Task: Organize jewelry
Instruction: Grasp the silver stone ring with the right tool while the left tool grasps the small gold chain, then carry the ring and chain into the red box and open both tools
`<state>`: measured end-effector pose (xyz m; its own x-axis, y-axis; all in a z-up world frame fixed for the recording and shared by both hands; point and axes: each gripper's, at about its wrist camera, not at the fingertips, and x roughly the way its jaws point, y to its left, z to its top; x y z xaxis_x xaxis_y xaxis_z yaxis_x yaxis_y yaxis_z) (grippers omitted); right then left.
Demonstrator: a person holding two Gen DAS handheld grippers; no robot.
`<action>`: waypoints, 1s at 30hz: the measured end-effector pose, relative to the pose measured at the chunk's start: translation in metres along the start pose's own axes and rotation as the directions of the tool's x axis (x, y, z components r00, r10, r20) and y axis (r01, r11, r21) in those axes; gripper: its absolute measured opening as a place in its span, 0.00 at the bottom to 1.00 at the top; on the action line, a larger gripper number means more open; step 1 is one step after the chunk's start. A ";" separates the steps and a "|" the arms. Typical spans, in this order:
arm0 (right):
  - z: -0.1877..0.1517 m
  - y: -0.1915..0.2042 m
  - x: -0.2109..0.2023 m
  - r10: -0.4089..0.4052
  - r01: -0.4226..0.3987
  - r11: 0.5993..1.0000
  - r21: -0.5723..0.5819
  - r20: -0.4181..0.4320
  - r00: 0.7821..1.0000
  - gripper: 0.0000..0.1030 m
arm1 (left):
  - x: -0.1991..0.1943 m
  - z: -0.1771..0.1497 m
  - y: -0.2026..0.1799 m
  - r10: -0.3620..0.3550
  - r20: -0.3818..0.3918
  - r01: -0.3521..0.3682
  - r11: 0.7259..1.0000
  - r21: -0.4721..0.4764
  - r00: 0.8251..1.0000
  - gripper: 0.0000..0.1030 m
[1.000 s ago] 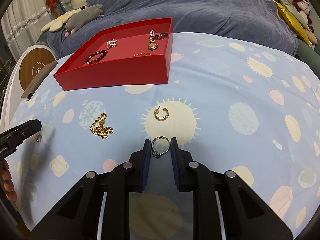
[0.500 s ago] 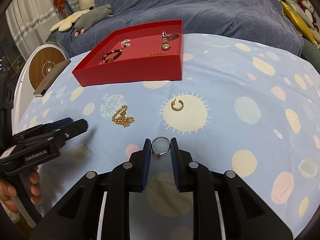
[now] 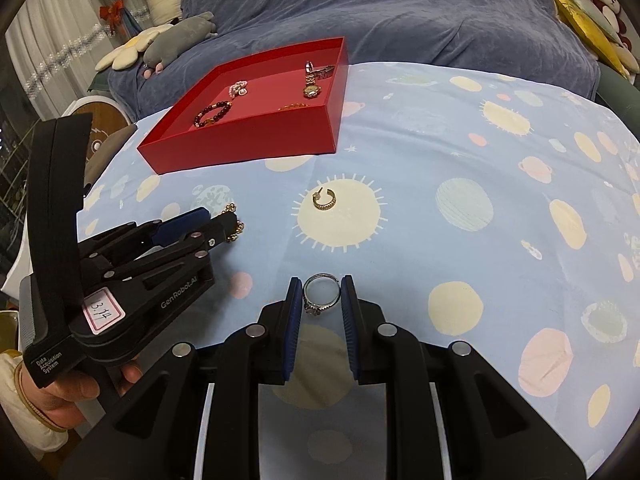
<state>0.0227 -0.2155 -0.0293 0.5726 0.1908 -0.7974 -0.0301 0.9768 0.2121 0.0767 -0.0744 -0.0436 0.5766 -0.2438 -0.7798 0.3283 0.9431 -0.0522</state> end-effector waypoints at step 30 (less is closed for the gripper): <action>0.061 0.060 -0.032 0.084 -0.075 0.995 -0.060 0.149 0.985 0.19 | -0.100 0.044 0.069 -0.078 0.143 0.097 0.986 -0.134 0.987 0.02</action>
<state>0.0523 -0.1694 0.0436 0.6835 0.2551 -0.6839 -0.1223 0.9637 0.2373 0.0746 0.0049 0.0580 0.6504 -0.3460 -0.6762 0.2792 0.9368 -0.2109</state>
